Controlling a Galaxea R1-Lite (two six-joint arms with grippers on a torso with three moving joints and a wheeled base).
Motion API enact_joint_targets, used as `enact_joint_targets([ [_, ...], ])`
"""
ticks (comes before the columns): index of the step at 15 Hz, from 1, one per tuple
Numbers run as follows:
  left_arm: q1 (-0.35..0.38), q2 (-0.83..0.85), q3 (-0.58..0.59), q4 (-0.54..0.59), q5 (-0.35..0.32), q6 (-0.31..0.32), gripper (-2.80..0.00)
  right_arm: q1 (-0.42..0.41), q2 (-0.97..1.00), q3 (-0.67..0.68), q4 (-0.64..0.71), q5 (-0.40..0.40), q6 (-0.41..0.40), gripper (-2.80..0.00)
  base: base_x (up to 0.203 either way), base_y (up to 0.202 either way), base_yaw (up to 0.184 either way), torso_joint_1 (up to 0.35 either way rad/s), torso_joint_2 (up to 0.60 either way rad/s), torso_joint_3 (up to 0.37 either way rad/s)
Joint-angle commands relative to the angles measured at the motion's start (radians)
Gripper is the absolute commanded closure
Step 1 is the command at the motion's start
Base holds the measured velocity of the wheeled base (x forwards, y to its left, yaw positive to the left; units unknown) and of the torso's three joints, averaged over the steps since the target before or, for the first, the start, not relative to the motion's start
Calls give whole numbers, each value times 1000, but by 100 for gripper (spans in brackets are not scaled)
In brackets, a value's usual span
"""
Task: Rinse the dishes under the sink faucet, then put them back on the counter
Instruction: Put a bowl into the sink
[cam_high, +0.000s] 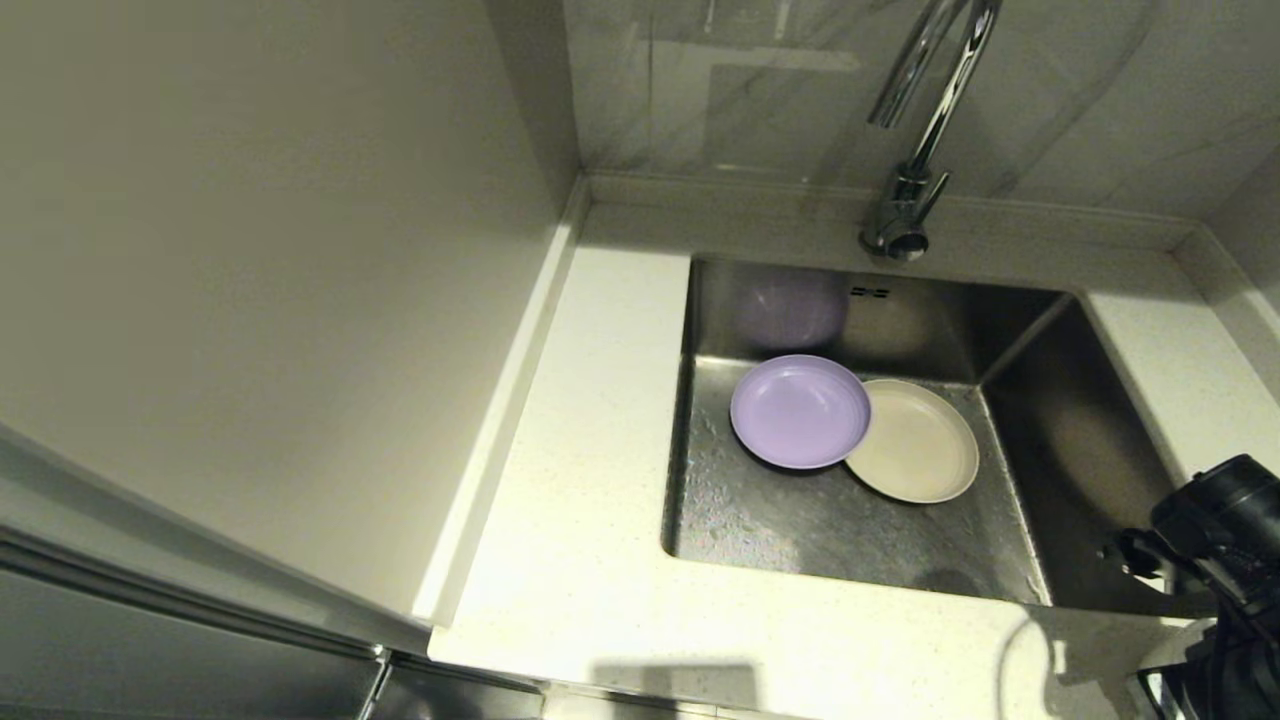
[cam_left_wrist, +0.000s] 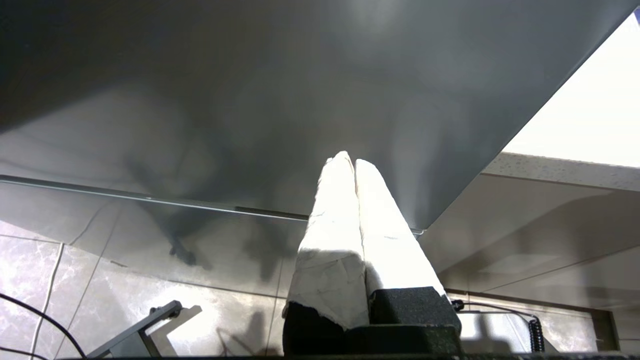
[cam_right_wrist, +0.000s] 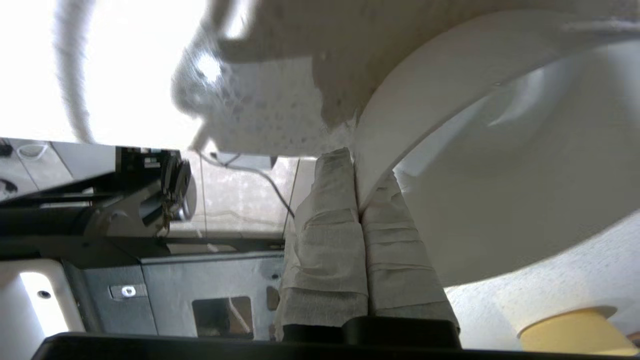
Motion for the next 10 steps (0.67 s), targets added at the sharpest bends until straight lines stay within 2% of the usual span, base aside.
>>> enact_joint_targets([
  [1,0,-3,0,-1,0,-1,0,1,-18,-39,4,-17,-13,0,0,0,0,0,0,0],
  [6,0,-3,0,-1,0,-1,0,17,52,-290,8,-140,-141,0,0,0,0,0,0,0],
  [7,0,-3,0,-1,0,-1,0,23,83,-352,9,-156,-195,0,0,0,0,0,0,0],
  [9,0,-3,0,-1,0,-1,0,28,133,-462,8,-169,-372,0,0,0,0,0,0,0],
  [10,0,-3,0,-1,0,-1,0,29,167,-520,7,-172,-432,0,0,0,0,0,0,0],
])
